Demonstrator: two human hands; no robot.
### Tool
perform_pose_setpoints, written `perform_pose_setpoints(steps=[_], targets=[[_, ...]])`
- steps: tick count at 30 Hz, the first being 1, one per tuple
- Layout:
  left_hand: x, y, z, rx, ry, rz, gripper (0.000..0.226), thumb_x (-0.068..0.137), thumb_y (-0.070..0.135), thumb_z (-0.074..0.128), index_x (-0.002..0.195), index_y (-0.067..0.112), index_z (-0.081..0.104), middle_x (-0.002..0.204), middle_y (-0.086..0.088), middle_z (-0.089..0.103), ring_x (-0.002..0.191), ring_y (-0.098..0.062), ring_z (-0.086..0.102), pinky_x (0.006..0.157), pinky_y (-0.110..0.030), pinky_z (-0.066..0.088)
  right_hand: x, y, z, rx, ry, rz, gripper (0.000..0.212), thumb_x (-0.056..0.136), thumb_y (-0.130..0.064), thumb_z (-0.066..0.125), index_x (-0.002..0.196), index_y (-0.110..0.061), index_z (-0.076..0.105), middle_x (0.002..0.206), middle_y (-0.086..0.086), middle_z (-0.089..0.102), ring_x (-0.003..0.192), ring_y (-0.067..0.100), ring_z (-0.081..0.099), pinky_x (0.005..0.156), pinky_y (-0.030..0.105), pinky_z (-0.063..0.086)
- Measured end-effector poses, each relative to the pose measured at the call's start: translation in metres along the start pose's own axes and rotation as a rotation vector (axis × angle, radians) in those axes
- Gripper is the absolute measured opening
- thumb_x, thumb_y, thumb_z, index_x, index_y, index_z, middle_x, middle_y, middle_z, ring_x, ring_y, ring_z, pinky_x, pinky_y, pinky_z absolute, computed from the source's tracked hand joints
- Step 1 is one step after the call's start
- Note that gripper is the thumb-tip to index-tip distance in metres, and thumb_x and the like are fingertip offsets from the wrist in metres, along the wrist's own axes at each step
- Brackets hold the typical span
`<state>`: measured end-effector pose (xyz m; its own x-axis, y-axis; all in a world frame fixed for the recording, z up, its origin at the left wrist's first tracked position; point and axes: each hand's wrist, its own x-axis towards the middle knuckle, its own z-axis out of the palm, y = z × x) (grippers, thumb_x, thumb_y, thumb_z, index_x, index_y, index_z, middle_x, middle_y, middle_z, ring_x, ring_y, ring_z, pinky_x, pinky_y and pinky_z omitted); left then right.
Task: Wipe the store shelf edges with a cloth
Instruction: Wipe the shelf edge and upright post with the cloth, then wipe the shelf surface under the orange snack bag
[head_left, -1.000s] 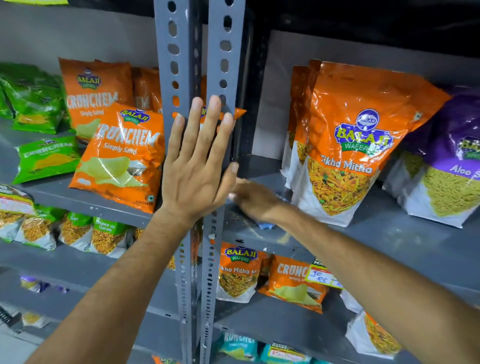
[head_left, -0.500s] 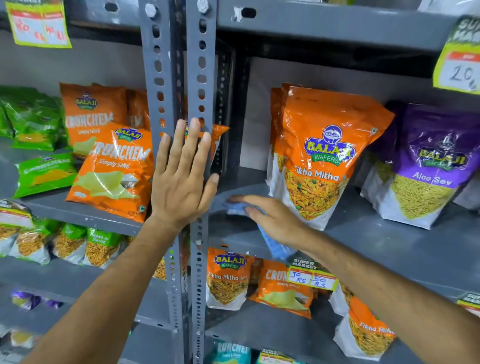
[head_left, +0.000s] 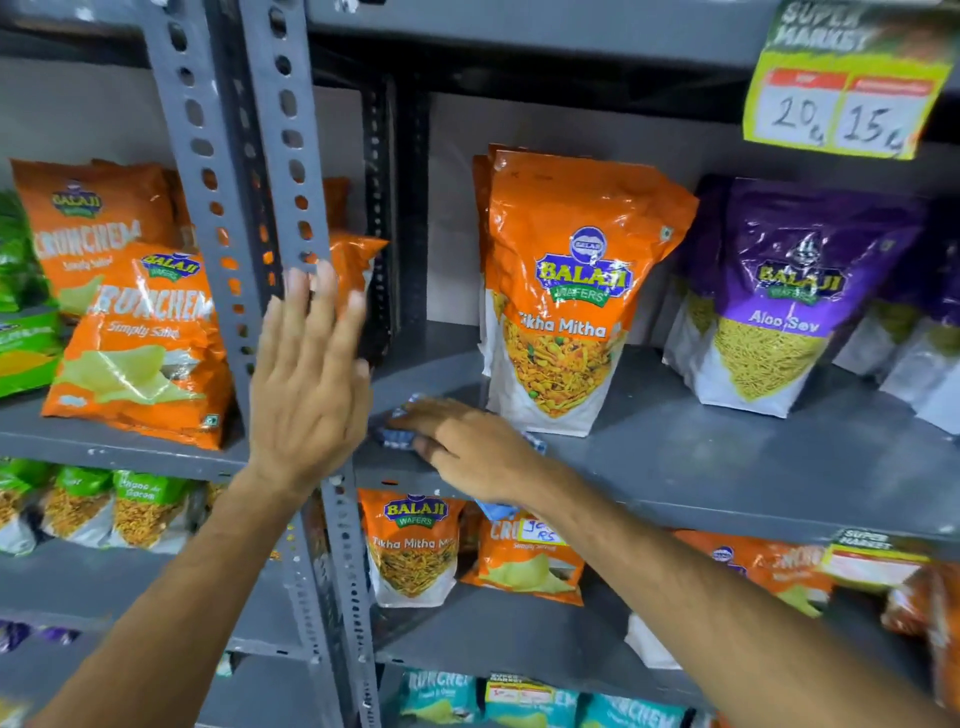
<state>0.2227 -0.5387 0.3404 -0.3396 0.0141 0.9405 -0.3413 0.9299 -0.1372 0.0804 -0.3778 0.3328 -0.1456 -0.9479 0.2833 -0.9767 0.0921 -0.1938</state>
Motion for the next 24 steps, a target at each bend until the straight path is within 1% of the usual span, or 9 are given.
perform_pose_setpoints(steps=[2, 4, 7, 9, 11, 15, 21, 23, 24], targets=[[-0.013, 0.028, -0.001, -0.046, -0.098, 0.149, 0.062, 0.107, 0.013, 0.047, 0.165, 0.002, 0.030, 0.177, -0.016, 0.015, 0.166, -0.035, 0.011, 0.136, -0.050, 0.010, -0.022, 0.007, -0.005, -0.005, 0.005, -0.004, 0.042, 0.106, -0.025, 0.046, 0.147, -0.029, 0.049, 0.159, -0.001, 0.044, 0.150, 0.018, 0.035, 0.121, 0.037, 0.032], [-0.020, 0.057, 0.000, -0.148, -0.237, 0.178, 0.057, 0.107, 0.017, 0.046, 0.160, -0.003, 0.038, 0.173, -0.019, 0.027, 0.164, -0.035, 0.022, 0.134, -0.049, 0.021, -0.043, 0.014, -0.011, 0.011, 0.017, -0.005, 0.042, 0.106, -0.023, 0.046, 0.148, -0.024, 0.048, 0.159, -0.001, 0.045, 0.151, 0.015, 0.033, 0.121, 0.038, 0.032], [-0.017, 0.090, -0.001, -0.290, -0.588, -0.063, 0.072, 0.109, 0.047, 0.031, 0.163, -0.001, 0.034, 0.173, -0.017, 0.032, 0.160, -0.031, 0.032, 0.131, -0.043, 0.026, -0.076, 0.028, -0.021, 0.030, 0.042, 0.020, 0.043, 0.106, -0.021, 0.046, 0.150, -0.020, 0.046, 0.160, -0.003, 0.043, 0.151, 0.010, 0.030, 0.121, 0.035, 0.032], [-0.014, 0.102, 0.001, -0.314, -0.810, -0.240, 0.093, 0.100, 0.068, 0.013, 0.167, 0.005, 0.024, 0.177, -0.013, 0.023, 0.164, -0.026, 0.024, 0.132, -0.038, 0.018, -0.097, 0.038, -0.028, 0.037, 0.036, 0.047, 0.044, 0.107, -0.023, 0.044, 0.151, -0.024, 0.045, 0.160, -0.006, 0.041, 0.151, 0.006, 0.029, 0.124, 0.029, 0.026], [-0.012, 0.108, 0.005, -0.266, -0.932, -0.282, 0.110, 0.089, 0.080, -0.001, 0.169, 0.007, 0.019, 0.179, -0.011, 0.017, 0.166, -0.023, 0.016, 0.133, -0.036, 0.012, -0.116, 0.050, -0.037, 0.042, 0.031, 0.082, 0.043, 0.107, -0.025, 0.043, 0.149, -0.030, 0.047, 0.160, -0.010, 0.041, 0.151, 0.004, 0.029, 0.124, 0.025, 0.023], [-0.010, 0.113, 0.012, -0.151, -1.034, -0.279, 0.132, 0.075, 0.095, -0.005, 0.167, 0.004, 0.023, 0.178, -0.015, 0.021, 0.166, -0.026, 0.017, 0.136, -0.041, 0.016, -0.148, 0.073, -0.051, 0.021, 0.047, 0.158, 0.040, 0.108, -0.025, 0.043, 0.147, -0.033, 0.051, 0.158, -0.013, 0.044, 0.150, 0.001, 0.029, 0.123, 0.023, 0.022], [-0.011, 0.113, 0.013, -0.079, -1.050, -0.261, 0.138, 0.072, 0.102, -0.005, 0.167, 0.007, 0.025, 0.177, -0.012, 0.024, 0.164, -0.026, 0.022, 0.134, -0.042, 0.020, -0.176, 0.094, -0.065, -0.018, 0.075, 0.253, 0.039, 0.109, -0.027, 0.041, 0.147, -0.033, 0.049, 0.157, -0.014, 0.045, 0.149, 0.001, 0.031, 0.121, 0.025, 0.029], [-0.010, 0.114, 0.014, -0.064, -1.057, -0.259, 0.138, 0.072, 0.102, -0.006, 0.168, 0.007, 0.024, 0.177, -0.012, 0.023, 0.164, -0.026, 0.022, 0.134, -0.042, 0.020, -0.181, 0.102, -0.070, 0.057, 0.095, 0.320, 0.038, 0.108, -0.027, 0.043, 0.144, -0.037, 0.051, 0.146, -0.013, 0.058, 0.136, 0.004, 0.048, 0.109, 0.029, 0.040], [-0.011, 0.113, 0.014, -0.057, -1.059, -0.256, 0.138, 0.072, 0.102, -0.006, 0.168, 0.007, 0.024, 0.177, -0.012, 0.023, 0.164, -0.026, 0.022, 0.134, -0.042, 0.020, -0.179, 0.108, -0.074, 0.119, 0.145, 0.370, 0.037, 0.107, -0.027, 0.044, 0.141, -0.039, 0.053, 0.129, -0.010, 0.068, 0.120, 0.010, 0.060, 0.097, 0.032, 0.046]])
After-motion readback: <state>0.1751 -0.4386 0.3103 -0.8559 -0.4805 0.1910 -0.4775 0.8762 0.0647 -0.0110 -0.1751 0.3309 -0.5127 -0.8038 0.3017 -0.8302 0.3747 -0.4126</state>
